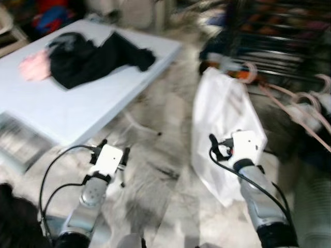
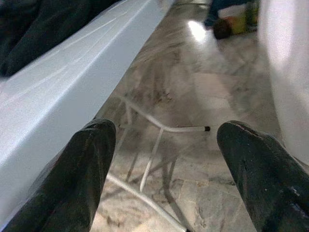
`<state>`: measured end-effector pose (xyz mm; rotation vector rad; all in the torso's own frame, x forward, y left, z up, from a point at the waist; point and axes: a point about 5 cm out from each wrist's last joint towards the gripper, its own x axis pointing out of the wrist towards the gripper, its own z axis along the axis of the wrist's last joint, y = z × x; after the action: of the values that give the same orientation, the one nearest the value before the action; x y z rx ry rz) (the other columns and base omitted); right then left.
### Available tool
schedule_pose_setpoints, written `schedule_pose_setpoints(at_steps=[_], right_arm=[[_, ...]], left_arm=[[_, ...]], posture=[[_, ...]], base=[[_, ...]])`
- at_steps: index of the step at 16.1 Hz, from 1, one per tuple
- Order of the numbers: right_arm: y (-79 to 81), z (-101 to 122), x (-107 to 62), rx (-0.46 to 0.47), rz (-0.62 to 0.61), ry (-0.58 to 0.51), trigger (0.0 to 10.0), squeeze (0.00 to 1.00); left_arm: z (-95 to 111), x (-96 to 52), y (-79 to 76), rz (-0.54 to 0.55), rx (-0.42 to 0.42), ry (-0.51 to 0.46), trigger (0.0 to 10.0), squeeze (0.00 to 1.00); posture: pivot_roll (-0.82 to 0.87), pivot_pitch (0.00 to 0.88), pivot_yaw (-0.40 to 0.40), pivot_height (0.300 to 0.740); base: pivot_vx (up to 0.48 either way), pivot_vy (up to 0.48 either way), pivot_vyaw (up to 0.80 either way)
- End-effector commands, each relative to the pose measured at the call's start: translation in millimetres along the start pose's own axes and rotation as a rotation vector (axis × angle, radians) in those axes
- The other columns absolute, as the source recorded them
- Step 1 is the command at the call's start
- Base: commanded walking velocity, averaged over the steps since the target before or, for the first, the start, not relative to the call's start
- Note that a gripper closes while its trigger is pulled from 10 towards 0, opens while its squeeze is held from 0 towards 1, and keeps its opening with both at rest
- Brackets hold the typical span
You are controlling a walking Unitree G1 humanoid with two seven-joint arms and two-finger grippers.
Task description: Hang hanger
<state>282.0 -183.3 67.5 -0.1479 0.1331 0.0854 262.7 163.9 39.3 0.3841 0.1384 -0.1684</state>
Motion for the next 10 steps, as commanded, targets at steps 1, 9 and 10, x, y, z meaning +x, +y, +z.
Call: schedule_pose_setpoints(at_steps=[1,9,10], right_arm=[[3.0,4,2.0,0.012,0.015,-0.013,10.0,0.0],[1.9,4,0.8,0.003,0.019,-0.018,10.0,0.0],[2.7,5,0.8,0.003,0.024,-0.024,10.0,0.0]], left_arm=[[0,0.5,5.9,0.027,0.018,0.0,10.0,0.0],[4,3.0,15.4,0.1,-0.011,-0.029,10.0,0.0],[9,2.1,19.2,0.138,-0.074,-0.068,10.0,0.0]], posture=[[-0.05,0.0,0.017,0.74],[-0.06,0.0,0.018,0.74],[-0.06,0.0,0.018,0.74]], base=[[0.0,0.0,0.8],[0.0,0.0,0.8],[0.0,0.0,0.8]])
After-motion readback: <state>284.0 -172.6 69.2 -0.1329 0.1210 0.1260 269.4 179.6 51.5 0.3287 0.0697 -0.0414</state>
